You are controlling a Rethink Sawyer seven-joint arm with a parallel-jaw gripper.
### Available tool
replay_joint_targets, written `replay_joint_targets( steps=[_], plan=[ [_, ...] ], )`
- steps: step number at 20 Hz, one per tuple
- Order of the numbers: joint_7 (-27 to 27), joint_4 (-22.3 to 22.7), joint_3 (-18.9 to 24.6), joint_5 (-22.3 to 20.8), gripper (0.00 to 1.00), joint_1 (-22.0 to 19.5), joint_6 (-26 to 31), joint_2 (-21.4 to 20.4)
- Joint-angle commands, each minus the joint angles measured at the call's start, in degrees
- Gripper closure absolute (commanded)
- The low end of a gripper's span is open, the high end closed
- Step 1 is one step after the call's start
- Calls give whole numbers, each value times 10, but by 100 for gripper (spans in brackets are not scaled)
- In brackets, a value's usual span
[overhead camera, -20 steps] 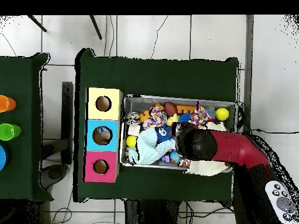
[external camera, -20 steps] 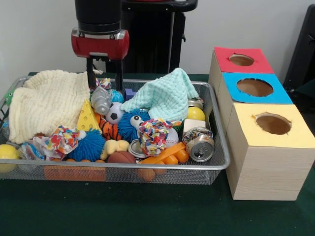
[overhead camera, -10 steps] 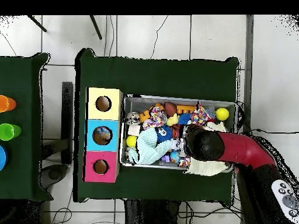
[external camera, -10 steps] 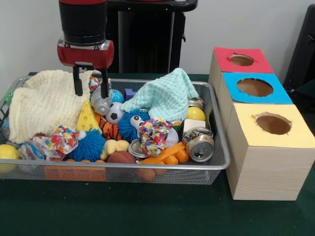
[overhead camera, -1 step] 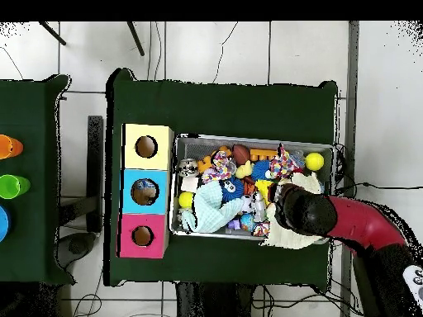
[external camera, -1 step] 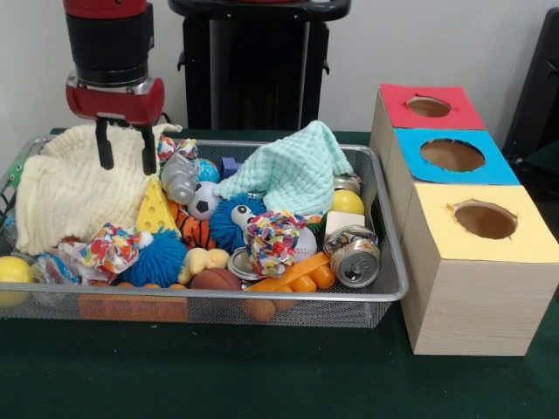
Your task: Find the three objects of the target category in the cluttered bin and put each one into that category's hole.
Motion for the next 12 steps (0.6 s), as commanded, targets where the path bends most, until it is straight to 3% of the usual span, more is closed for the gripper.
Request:
replay_joint_targets(
  steps=[1, 7, 12],
  plan=[
    [-87, 32, 24, -30, 0, -20, 61, -26],
    [-79, 59, 22, -39, 0, -31, 44, -31],
    [-56, 63, 12, -61, 0, -19, 8, -1]
  ],
)
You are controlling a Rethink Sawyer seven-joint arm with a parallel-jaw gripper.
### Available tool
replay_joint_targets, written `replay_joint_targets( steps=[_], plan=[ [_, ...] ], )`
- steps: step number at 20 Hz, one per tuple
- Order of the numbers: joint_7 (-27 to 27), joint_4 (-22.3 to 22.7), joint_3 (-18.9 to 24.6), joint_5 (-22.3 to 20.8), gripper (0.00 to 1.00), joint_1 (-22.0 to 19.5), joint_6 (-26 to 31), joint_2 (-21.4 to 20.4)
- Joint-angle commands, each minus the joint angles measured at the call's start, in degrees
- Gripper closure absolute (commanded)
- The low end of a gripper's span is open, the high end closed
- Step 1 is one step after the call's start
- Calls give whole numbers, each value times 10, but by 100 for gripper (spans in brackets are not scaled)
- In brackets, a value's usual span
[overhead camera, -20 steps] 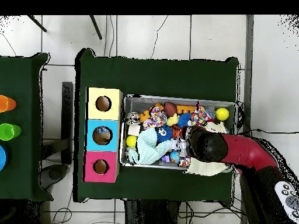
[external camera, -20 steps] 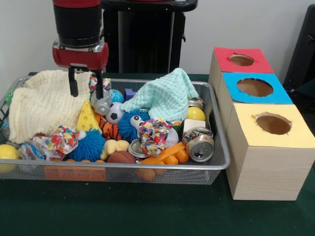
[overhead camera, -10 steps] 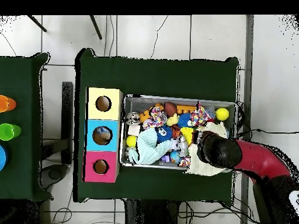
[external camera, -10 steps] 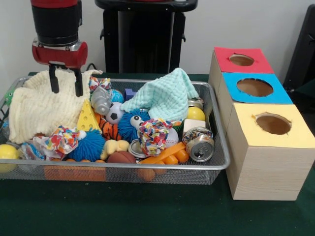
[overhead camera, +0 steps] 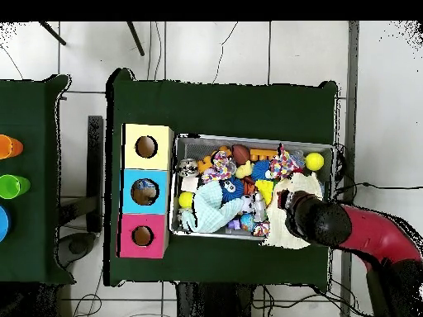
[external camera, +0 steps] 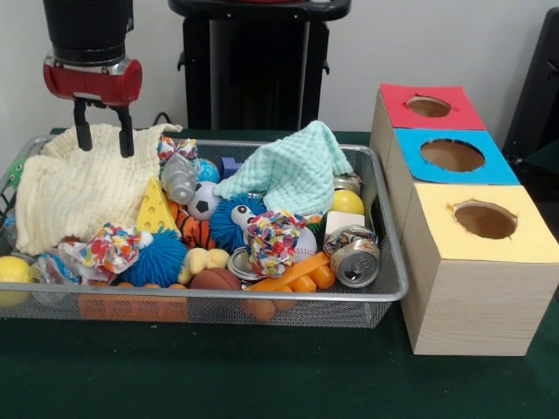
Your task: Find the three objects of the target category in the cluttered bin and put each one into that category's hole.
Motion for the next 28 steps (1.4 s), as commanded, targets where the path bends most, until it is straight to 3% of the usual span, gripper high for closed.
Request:
replay_joint_targets(
  steps=[1, 13, 28],
  plan=[
    [-51, 41, 10, -63, 0, 6, -2, 33],
    [3, 28, -22, -137, 0, 18, -83, 86],
    [37, -9, -59, -159, 0, 44, -139, 157]
  ],
)
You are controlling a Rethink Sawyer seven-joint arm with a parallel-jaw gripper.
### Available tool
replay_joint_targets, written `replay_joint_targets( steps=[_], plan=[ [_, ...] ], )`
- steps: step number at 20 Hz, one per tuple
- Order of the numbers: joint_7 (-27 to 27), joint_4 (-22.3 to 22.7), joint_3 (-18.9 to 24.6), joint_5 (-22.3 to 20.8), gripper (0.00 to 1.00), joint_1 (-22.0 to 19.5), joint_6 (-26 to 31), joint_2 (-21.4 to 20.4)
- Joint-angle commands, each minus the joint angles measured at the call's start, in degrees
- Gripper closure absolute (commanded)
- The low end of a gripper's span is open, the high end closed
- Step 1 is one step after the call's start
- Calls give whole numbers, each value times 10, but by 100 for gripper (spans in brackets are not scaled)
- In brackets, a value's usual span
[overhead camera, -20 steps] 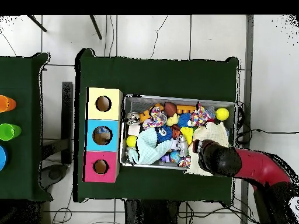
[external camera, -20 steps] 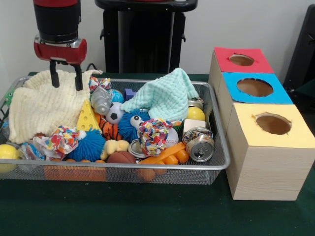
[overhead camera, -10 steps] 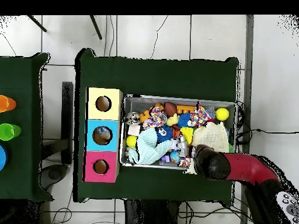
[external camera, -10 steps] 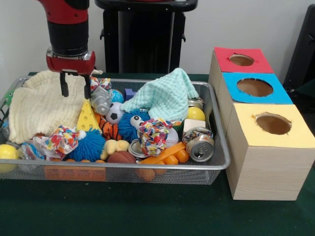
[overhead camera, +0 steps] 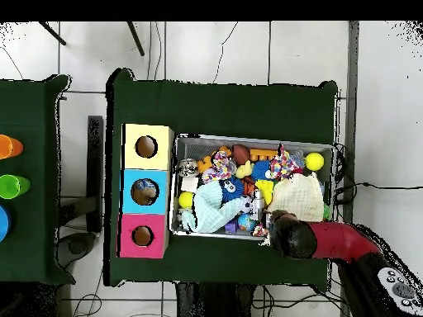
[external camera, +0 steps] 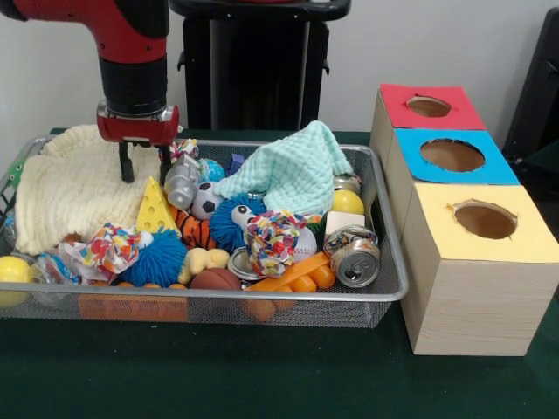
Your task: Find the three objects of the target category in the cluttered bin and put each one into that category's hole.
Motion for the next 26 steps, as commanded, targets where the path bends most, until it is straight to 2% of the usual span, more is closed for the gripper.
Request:
replay_joint_targets(
  steps=[1, 9, 10, 13, 15, 16, 18, 20, 21, 23, 26],
  plan=[
    [38, -28, -20, -39, 0, 21, -51, 60],
    [21, -41, -30, -38, 0, 35, -64, 74],
    [9, -36, -22, -41, 100, 26, -74, 74],
    [-11, -32, -6, -51, 100, 14, -81, 73],
    [14, -40, -37, -45, 100, 48, -67, 62],
    [16, -37, -36, -38, 100, 47, -61, 62],
    [8, -35, -23, -24, 100, 39, -44, 65],
    [8, -14, 0, -13, 100, 14, -59, 54],
    [19, 3, 12, -7, 100, 3, -82, 39],
    [10, 29, 45, 1, 100, -9, -84, 2],
    [17, 55, 85, 7, 100, -2, -102, -59]
  ],
)
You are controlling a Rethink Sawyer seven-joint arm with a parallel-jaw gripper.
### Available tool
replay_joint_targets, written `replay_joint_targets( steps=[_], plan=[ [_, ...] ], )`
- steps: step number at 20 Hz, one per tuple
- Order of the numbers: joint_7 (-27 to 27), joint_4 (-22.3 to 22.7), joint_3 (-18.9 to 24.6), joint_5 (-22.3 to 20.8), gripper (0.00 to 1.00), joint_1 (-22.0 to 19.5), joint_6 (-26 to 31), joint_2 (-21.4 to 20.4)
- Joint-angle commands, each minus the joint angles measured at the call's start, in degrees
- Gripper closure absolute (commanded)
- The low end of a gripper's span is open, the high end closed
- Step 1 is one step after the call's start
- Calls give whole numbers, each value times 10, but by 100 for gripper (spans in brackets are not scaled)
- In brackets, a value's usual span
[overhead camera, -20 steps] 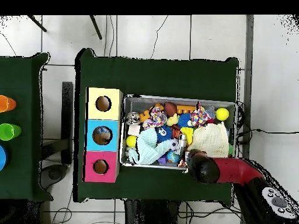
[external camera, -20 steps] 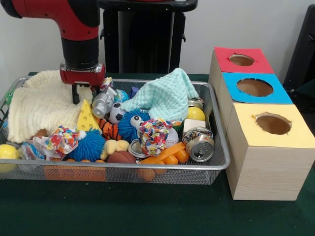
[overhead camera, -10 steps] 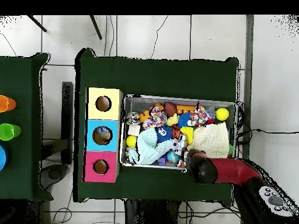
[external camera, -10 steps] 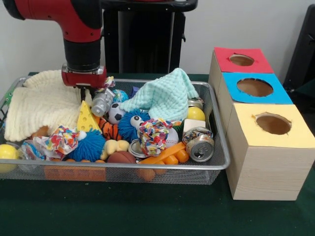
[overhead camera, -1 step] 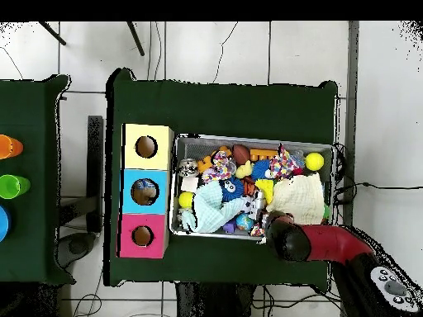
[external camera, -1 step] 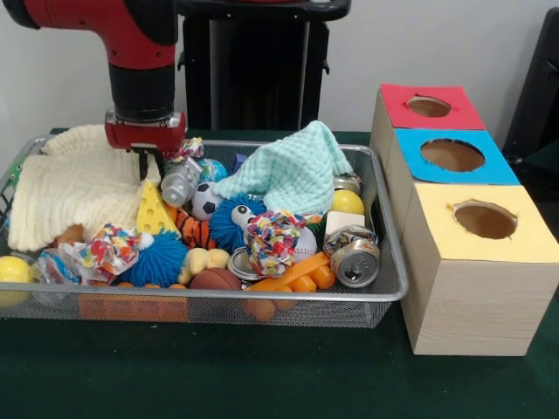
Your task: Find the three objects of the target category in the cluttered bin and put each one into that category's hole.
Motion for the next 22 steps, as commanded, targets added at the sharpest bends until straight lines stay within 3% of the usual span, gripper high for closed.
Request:
replay_joint_targets(
  steps=[1, 4, 8, 15, 22],
  plan=[
    [28, 54, 110, 14, 100, -6, -62, -85],
    [69, 43, 108, 35, 100, 46, -74, -88],
    [116, 19, 71, 98, 100, 105, -5, -60],
    [74, -26, 68, 124, 100, 143, 5, -23],
    [89, 5, 86, 176, 100, 162, -8, -28]
  ],
)
